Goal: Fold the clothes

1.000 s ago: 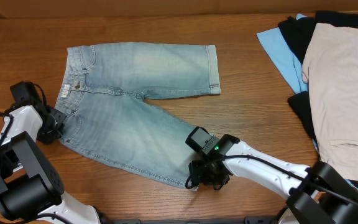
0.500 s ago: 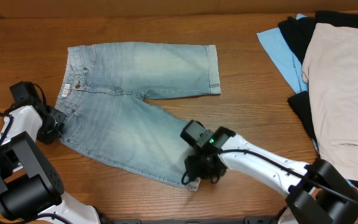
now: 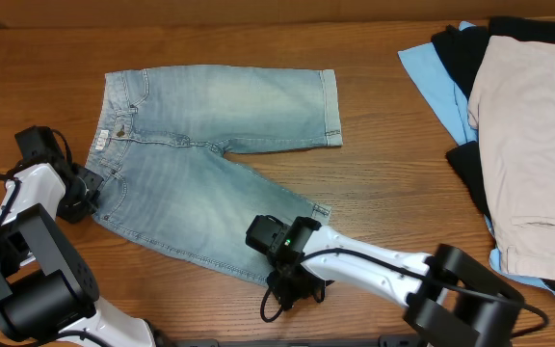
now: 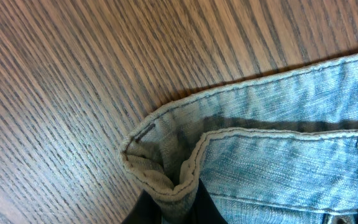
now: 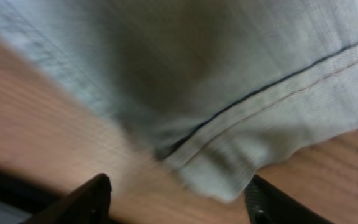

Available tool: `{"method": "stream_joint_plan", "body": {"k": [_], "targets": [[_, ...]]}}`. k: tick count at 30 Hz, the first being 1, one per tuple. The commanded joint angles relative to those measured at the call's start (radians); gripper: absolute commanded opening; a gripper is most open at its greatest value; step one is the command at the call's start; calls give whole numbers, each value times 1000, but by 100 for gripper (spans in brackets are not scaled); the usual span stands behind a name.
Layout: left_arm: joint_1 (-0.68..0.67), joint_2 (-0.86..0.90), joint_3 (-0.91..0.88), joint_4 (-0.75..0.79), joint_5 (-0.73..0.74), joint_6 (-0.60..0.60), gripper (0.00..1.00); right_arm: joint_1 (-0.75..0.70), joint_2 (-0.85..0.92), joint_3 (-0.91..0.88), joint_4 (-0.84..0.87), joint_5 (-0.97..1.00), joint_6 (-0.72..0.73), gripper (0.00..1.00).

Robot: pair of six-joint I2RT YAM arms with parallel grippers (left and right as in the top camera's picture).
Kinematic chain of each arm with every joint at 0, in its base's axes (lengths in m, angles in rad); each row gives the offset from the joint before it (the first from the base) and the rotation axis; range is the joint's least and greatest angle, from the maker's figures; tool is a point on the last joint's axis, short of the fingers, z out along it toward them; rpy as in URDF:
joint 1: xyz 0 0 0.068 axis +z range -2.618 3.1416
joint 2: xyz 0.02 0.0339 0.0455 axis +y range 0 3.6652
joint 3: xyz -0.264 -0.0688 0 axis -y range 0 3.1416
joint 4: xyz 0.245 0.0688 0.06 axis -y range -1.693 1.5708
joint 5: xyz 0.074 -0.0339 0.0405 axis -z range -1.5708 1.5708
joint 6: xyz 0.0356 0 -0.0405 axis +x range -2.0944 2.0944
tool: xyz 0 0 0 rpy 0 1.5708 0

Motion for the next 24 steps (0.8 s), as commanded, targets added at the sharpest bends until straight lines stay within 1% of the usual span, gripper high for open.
{"method": "stream_joint_plan", "body": {"k": [1,4,5,6,7,8,11,13,14,17,19,21,23,24], "targets": [[-10,54,-17,-8,83,-2,4,-13,9,12,3,68,-9,61],[-10,54,-17,-8,79,-2,4,-24,9,11,10,97,0,61],[-10,54,-17,-8,78,-2,4,-30,9,11,11,109,17,57],[-10,54,-17,-7,74,11,4,-35,9,11,15,108,20,37],[-10,54,-17,-7,65,25,4,-41,9,12,19,112,42,13],[-10,54,-17,-9,52,29,4,-46,9,12,23,115,69,4],[-8,54,-17,-24,30,43,4,-59,2,12,26,116,119,4],[-9,52,-4,-54,39,135,4,-87,-27,20,13,114,156,4],[-12,47,8,-78,38,154,4,-109,-48,35,-4,115,173,4],[-21,3,53,-156,39,154,4,-205,-135,117,-82,116,175,4],[-29,-63,109,-234,42,156,4,-304,-206,197,-139,116,171,4],[-41,-117,158,-284,69,193,4,-387,-251,268,-173,116,163,4],[-69,-206,243,-368,81,200,4,-474,-289,354,-208,116,129,4],[-78,-228,265,-388,80,203,4,-495,-296,375,-217,115,117,4]]}}
